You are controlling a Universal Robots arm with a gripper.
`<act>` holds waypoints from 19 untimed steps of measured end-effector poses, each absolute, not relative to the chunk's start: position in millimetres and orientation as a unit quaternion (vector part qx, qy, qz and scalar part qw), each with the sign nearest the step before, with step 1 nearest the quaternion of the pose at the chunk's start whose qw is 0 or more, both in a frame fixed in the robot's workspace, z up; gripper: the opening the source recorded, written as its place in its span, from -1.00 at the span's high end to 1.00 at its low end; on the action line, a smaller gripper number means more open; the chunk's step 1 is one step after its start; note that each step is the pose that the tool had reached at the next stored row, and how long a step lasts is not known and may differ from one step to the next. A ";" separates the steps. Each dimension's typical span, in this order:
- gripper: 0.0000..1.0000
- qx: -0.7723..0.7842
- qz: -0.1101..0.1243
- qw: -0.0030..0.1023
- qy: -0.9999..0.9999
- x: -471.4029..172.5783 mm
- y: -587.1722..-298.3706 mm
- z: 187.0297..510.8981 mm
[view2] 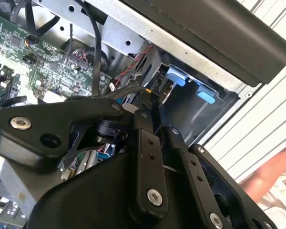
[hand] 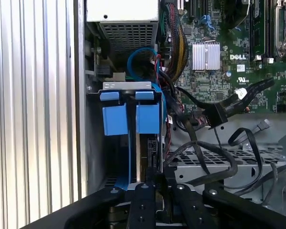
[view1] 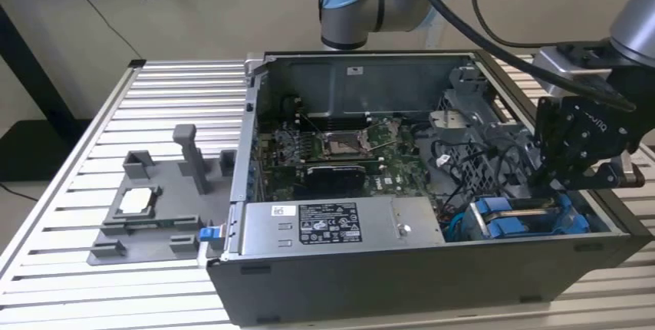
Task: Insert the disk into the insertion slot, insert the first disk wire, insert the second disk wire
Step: 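Insert the first disk wire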
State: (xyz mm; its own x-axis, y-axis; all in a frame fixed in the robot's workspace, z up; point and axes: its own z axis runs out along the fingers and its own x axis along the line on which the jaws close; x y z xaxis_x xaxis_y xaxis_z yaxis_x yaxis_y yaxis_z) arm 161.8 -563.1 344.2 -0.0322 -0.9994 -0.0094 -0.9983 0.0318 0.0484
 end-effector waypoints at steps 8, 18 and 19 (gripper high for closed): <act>0.62 0.695 -0.021 0.013 -0.718 162.0 -563.4 342.1; 0.62 0.695 -0.021 0.013 -0.718 163.2 -564.0 338.3; 0.62 0.695 -0.021 0.013 -0.718 163.3 -564.0 338.0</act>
